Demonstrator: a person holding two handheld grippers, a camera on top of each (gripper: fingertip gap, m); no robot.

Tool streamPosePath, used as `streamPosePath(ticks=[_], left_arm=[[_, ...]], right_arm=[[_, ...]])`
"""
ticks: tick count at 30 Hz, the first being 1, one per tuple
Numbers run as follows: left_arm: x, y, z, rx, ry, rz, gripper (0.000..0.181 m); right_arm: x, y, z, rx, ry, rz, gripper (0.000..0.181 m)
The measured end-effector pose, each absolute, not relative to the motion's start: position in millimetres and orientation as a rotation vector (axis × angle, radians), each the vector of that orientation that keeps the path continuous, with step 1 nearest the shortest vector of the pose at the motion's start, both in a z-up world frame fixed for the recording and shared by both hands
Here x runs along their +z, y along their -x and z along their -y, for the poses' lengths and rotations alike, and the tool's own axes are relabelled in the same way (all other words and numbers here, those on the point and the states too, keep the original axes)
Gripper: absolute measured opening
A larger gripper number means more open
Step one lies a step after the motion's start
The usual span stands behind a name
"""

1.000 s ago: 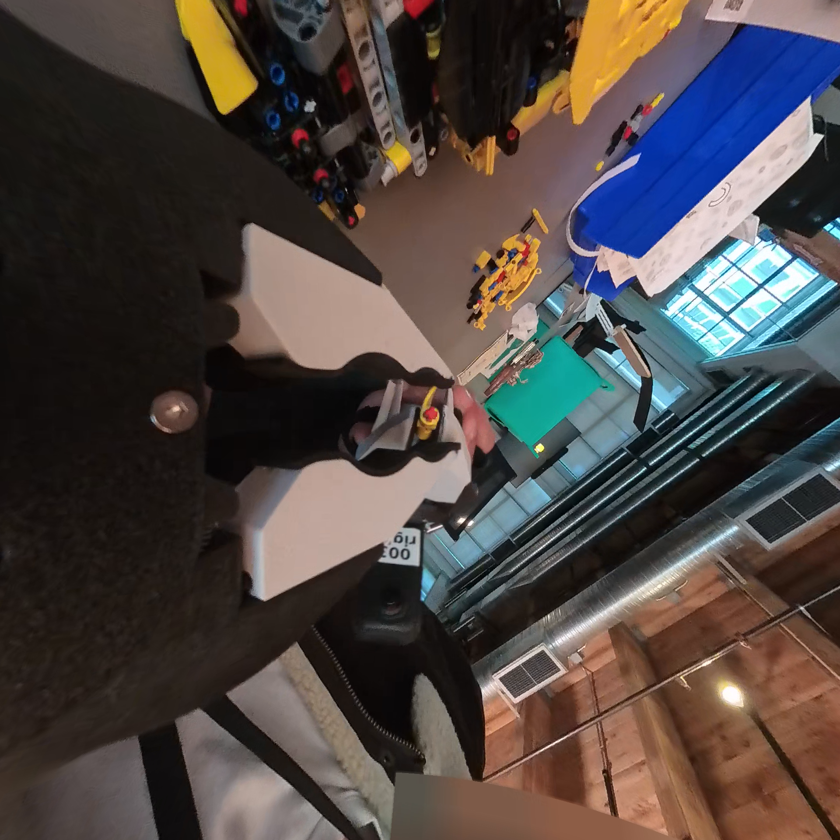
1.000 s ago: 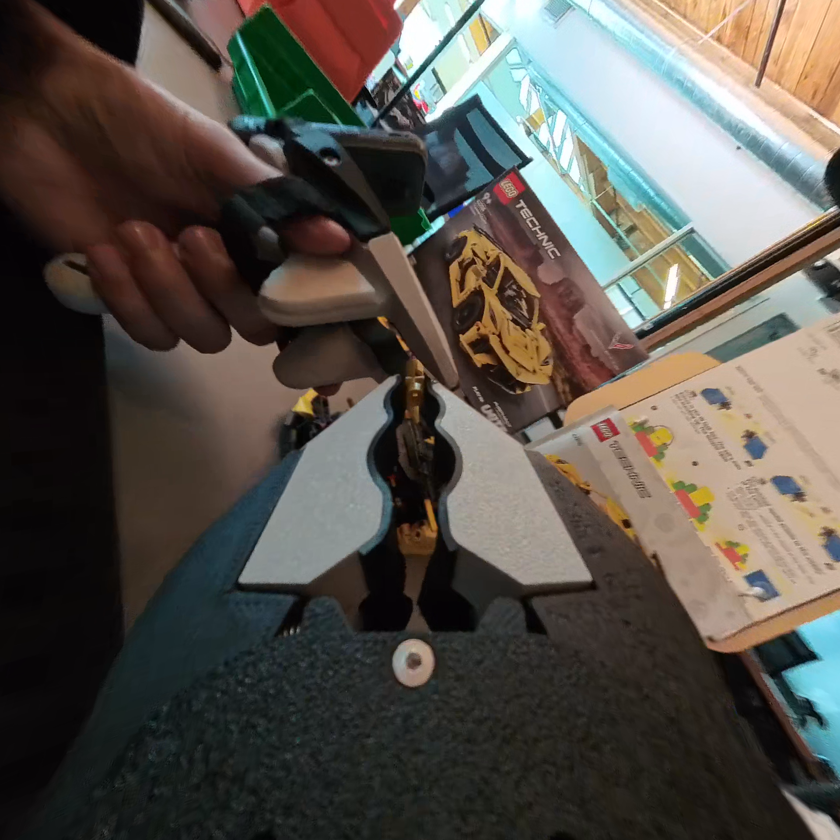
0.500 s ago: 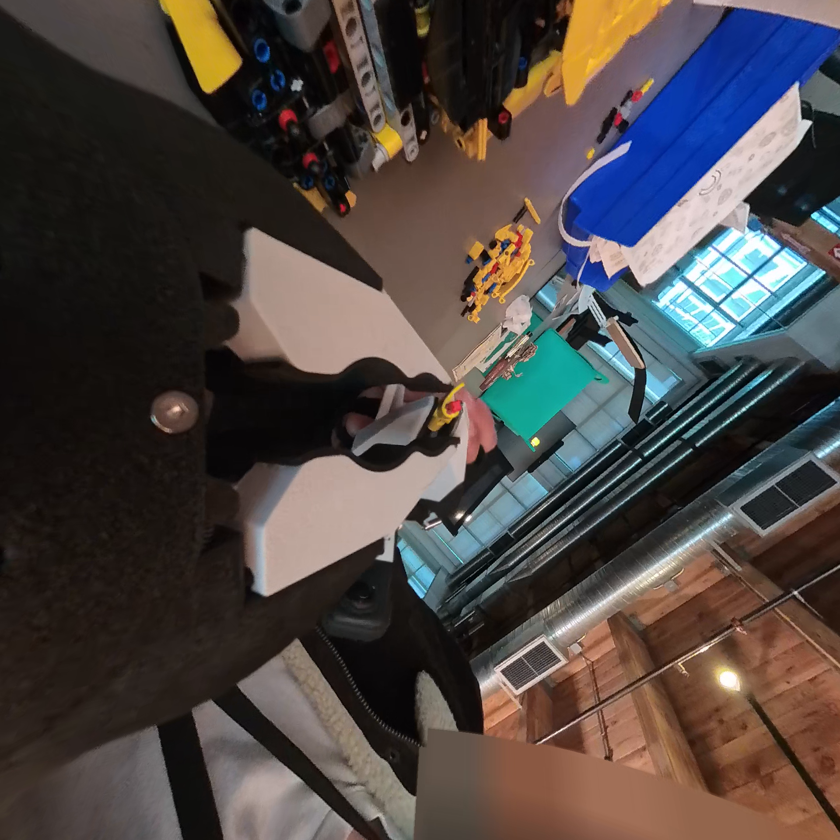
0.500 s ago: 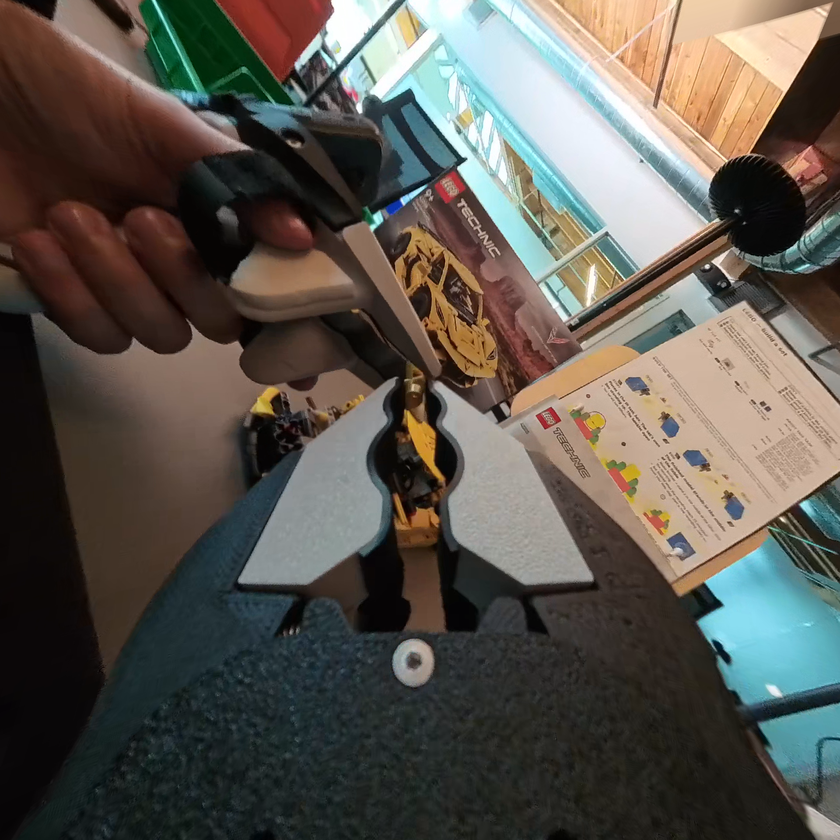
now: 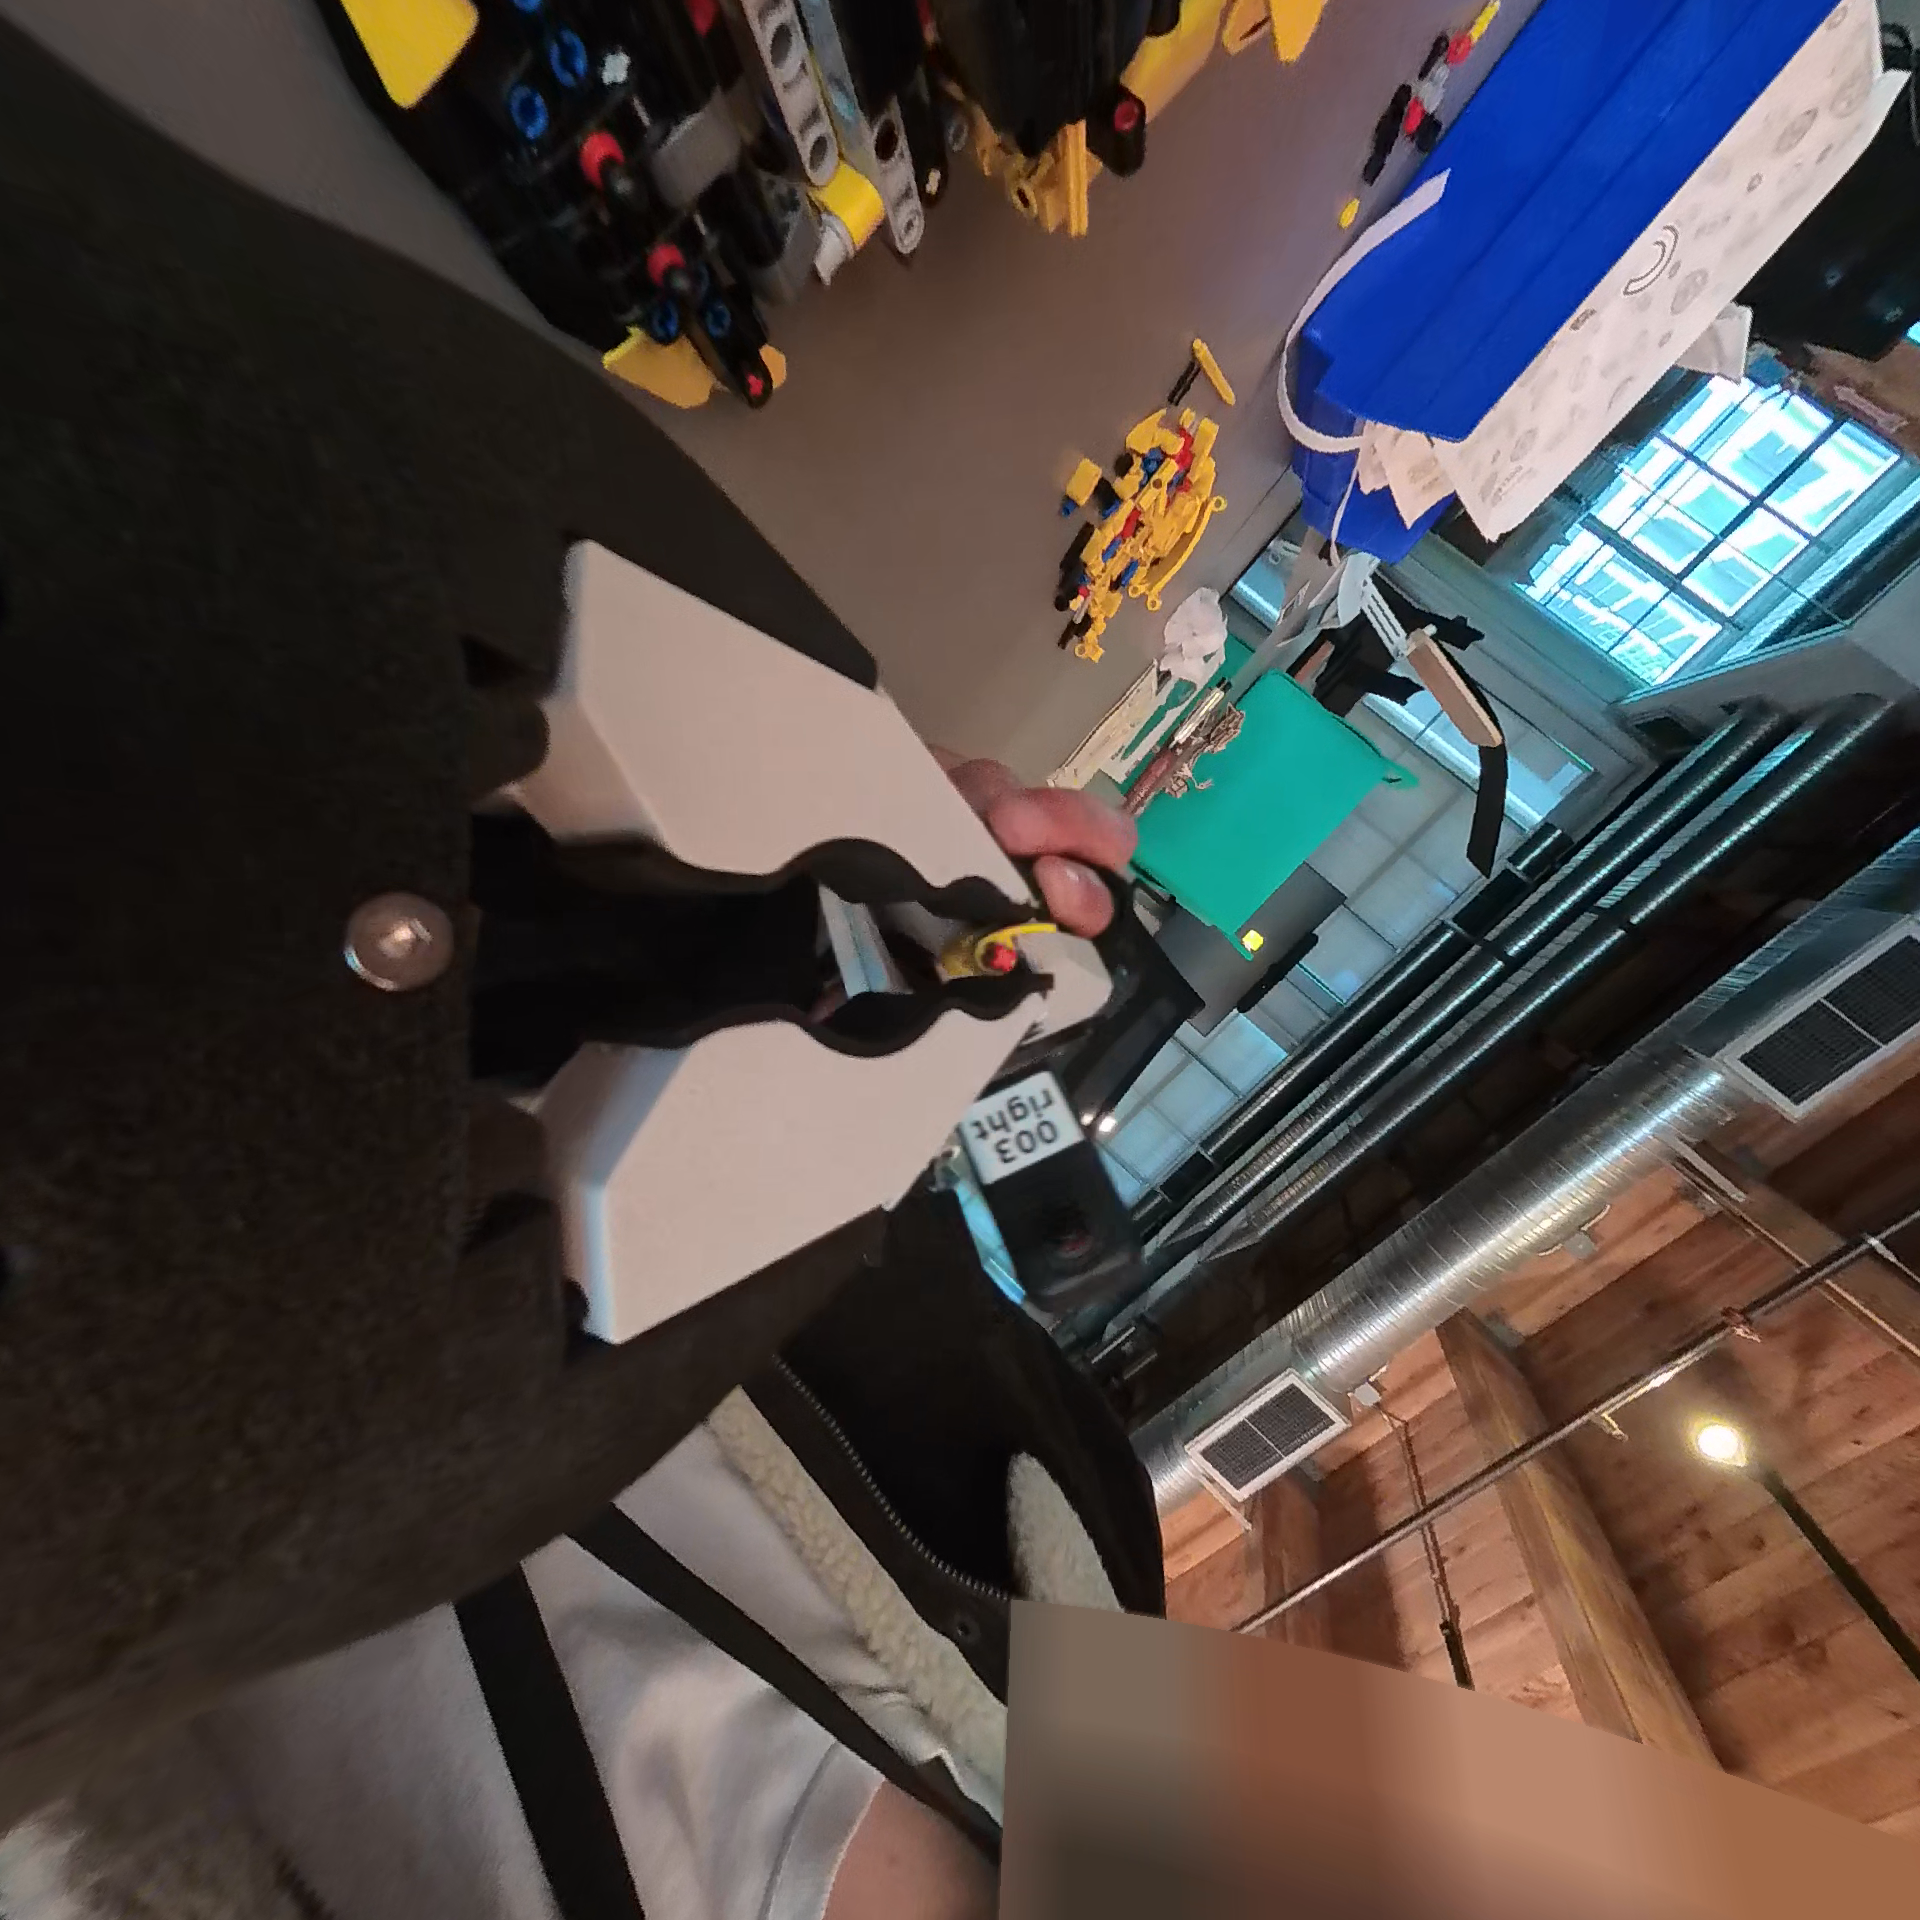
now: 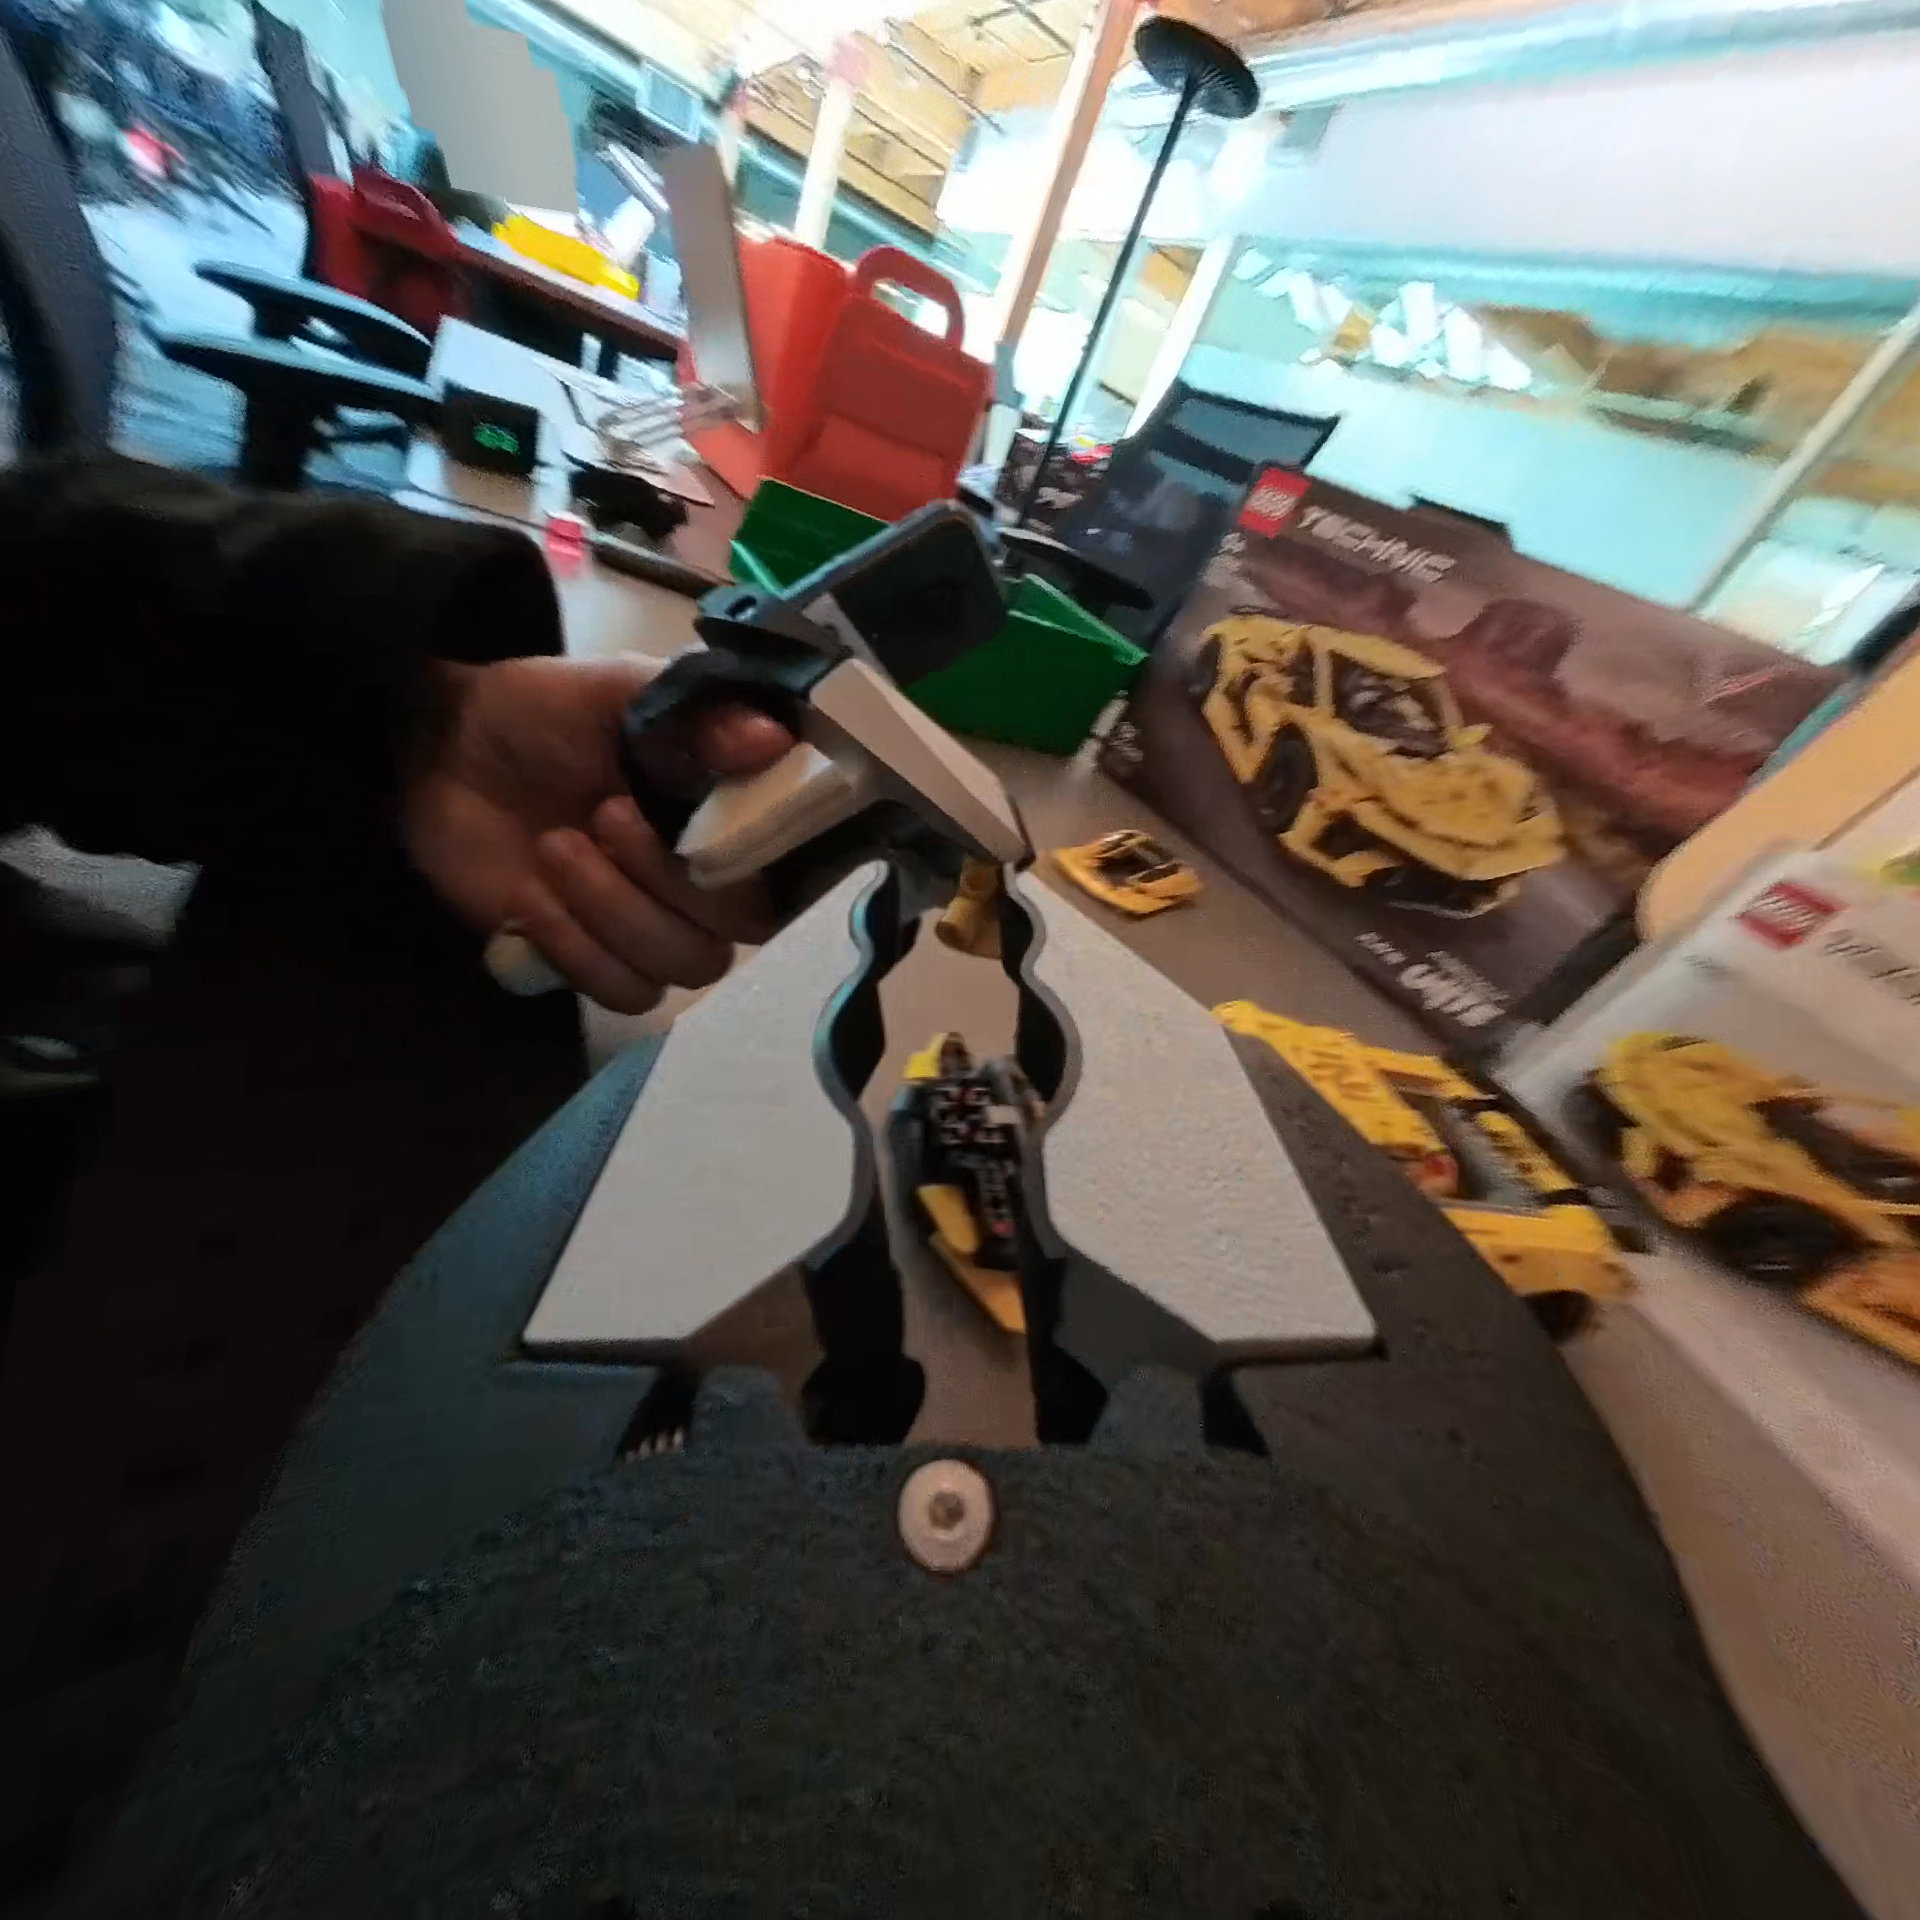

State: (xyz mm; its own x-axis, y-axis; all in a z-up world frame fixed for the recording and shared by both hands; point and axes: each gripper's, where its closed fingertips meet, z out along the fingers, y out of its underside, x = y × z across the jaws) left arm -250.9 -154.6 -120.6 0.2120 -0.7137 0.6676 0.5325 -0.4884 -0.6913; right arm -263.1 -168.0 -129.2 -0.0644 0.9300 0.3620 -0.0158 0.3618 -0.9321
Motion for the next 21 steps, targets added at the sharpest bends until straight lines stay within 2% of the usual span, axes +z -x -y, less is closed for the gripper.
streamPosePath(ticks=[3,5,9,15,17,21], left_arm=[[-121.3,250.2,156.3,-1.485,1.453,-0.211,0.009],[-122.7,249.3,156.0,-1.475,1.466,-0.216,0.009],[-123.7,248.0,156.0,-1.471,1.476,-0.22,0.01],[-122.0,252.7,155.2,-1.507,1.46,-0.189,0.007],[-124.2,256.3,154.0,-1.498,1.474,-0.178,0.007],[-125.6,249.3,157.4,-1.438,1.497,-0.252,0.007]], right_arm=[[-129.9,259.7,177.5,1.161,0.944,1.441,0.031],[-129.6,257.4,178.1,1.285,0.999,1.446,0.033],[-128.7,255.9,174.6,1.367,1.037,1.443,0.025],[-120.6,252.6,166.1,1.427,1.069,1.371,0.029],[-109.2,245.8,150.4,1.49,1.1,1.268,0.023],[-132.5,248.5,151.7,1.649,1.303,1.353,0.016]])
